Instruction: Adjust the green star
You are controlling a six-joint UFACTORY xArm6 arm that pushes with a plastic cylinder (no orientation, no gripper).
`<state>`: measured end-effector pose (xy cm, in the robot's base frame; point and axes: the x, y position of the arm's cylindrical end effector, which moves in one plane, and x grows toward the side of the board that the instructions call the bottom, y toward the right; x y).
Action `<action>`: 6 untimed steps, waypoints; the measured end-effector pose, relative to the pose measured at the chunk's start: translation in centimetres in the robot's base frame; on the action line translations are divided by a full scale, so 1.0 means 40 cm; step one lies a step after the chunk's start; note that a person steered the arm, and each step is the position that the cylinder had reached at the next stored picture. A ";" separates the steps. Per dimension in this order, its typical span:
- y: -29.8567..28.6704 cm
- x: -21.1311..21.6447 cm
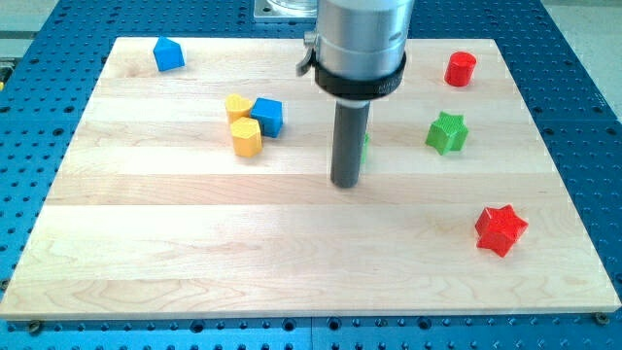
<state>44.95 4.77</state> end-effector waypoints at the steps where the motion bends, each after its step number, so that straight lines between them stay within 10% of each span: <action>1: 0.005 -0.155; 6: 0.165 -0.166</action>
